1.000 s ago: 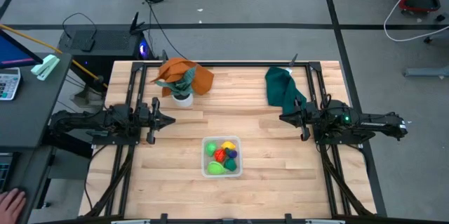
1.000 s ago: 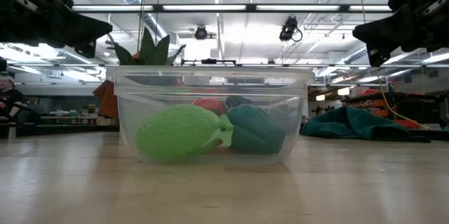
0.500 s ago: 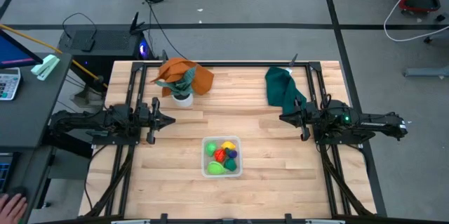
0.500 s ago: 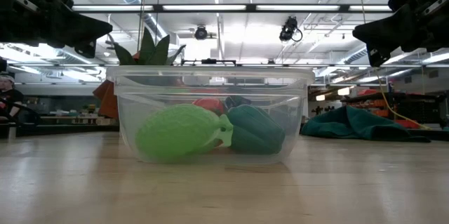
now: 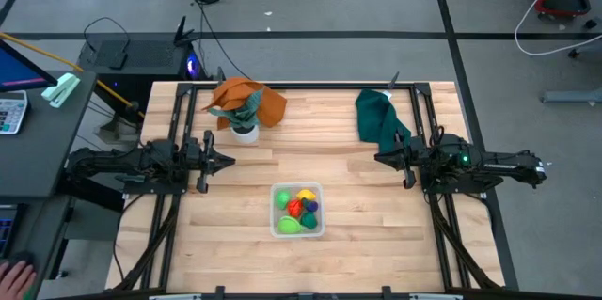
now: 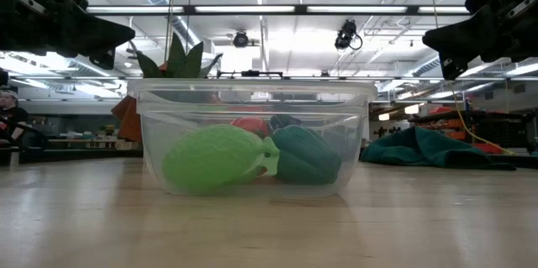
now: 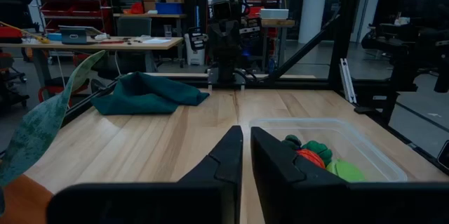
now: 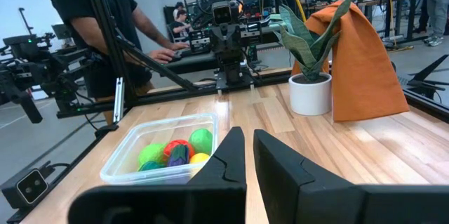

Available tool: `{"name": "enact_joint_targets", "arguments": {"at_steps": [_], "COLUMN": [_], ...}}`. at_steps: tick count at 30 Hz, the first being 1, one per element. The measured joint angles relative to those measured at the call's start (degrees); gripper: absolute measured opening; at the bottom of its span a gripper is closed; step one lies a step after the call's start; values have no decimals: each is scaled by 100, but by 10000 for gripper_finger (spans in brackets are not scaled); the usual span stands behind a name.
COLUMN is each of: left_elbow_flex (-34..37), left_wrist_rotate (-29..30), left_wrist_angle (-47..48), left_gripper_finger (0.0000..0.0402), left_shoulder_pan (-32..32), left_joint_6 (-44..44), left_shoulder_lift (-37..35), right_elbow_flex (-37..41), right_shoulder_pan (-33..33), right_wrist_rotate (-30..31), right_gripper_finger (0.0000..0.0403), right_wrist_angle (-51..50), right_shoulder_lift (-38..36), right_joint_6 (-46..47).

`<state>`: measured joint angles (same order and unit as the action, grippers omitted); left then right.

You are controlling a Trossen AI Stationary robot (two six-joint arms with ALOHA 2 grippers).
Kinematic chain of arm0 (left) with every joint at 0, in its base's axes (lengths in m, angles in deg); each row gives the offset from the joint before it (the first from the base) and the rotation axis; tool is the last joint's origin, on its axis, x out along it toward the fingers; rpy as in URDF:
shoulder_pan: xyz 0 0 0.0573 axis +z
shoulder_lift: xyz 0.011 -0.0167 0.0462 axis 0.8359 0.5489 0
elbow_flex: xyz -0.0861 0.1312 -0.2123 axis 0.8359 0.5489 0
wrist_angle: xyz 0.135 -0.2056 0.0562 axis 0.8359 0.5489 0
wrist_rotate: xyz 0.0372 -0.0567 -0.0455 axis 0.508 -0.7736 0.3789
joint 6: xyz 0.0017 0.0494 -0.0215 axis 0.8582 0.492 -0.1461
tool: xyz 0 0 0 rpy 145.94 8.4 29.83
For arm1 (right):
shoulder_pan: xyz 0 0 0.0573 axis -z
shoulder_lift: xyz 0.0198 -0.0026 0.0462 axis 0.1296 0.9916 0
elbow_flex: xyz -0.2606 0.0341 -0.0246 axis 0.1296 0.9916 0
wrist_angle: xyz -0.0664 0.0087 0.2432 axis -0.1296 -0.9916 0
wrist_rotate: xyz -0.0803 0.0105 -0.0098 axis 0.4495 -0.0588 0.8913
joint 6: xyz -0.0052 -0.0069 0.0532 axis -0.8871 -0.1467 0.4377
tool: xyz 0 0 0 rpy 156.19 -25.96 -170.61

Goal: Pick and placing Produce into tupperware
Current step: Return to Home Position

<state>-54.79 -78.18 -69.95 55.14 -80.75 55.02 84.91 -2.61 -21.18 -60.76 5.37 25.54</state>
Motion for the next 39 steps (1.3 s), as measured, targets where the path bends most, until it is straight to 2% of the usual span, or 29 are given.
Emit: {"name": "enact_joint_targets", "arguments": {"at_steps": [11, 22, 31, 39], "left_elbow_flex": [0, -2, 0, -2], "left_wrist_rotate": [0, 0, 0, 0], "left_wrist_angle": [0, 0, 0, 0], "left_gripper_finger": [25, 36, 23, 35], "left_shoulder_pan": [1, -1, 1, 1], "left_joint_6": [-2, 0, -2, -2], "left_shoulder_lift": [-1, -1, 1, 1], "right_elbow_flex": [0, 0, 0, 0], "right_shoulder_pan": [0, -2, -2, -1], "right_wrist_rotate": [0, 0, 0, 0], "right_gripper_finger": [0, 0, 0, 0], "right_wrist_angle": [0, 0, 0, 0], "right_shoulder_lift": [0, 0, -2, 0], "right_joint_6": [0, 0, 0, 0]}}
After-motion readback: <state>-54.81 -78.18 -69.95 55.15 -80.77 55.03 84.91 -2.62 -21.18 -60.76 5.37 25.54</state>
